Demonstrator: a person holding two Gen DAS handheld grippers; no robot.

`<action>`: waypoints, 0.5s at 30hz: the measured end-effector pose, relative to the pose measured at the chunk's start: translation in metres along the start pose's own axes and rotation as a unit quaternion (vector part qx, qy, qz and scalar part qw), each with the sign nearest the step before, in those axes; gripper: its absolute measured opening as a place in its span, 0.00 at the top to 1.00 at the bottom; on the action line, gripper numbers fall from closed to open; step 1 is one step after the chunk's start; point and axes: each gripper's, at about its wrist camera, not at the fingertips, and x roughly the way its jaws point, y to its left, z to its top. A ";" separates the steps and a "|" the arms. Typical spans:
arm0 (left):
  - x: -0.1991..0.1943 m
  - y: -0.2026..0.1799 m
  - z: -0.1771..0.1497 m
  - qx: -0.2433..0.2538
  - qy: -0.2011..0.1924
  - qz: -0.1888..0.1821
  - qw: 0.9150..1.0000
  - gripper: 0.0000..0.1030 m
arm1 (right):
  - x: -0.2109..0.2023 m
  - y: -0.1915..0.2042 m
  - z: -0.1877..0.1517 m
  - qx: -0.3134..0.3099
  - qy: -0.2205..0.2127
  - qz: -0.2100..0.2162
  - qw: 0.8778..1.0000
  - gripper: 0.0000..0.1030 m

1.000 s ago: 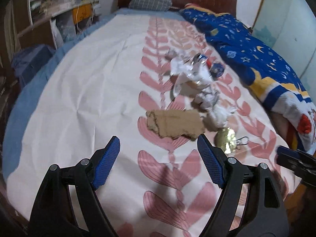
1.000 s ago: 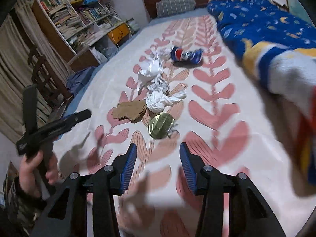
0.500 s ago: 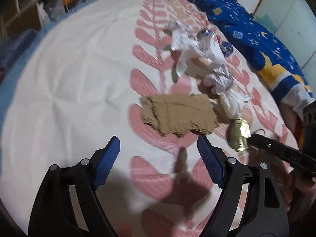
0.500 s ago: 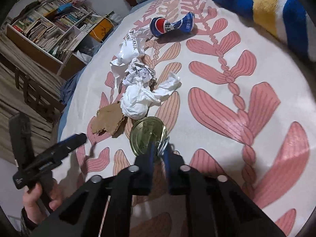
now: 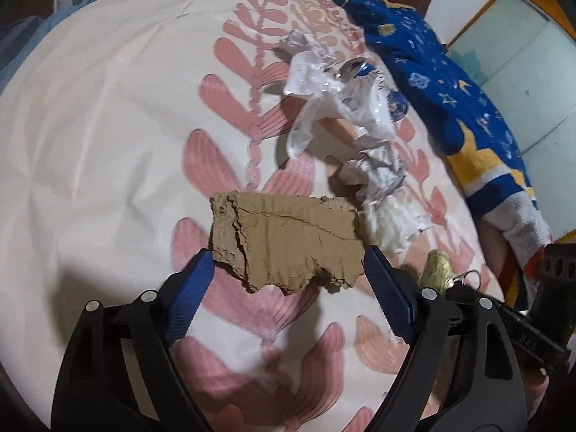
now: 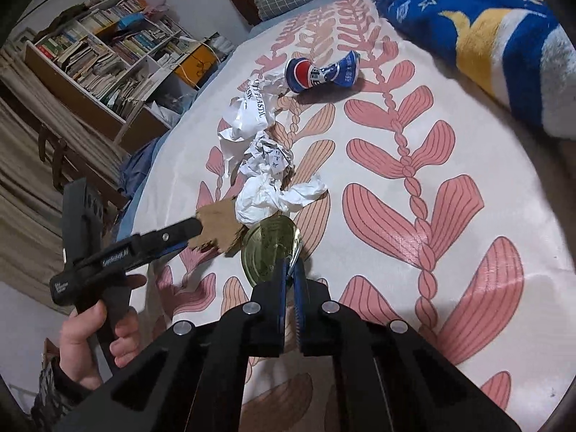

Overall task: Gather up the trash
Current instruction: 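Grasp the gold can lid with the right tool while the left tool reaches toward the cardboard piece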

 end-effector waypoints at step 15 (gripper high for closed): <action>0.019 -0.010 0.005 -0.017 0.024 0.004 1.000 0.79 | -0.014 -0.009 -0.008 0.000 -0.009 -0.003 1.000 0.95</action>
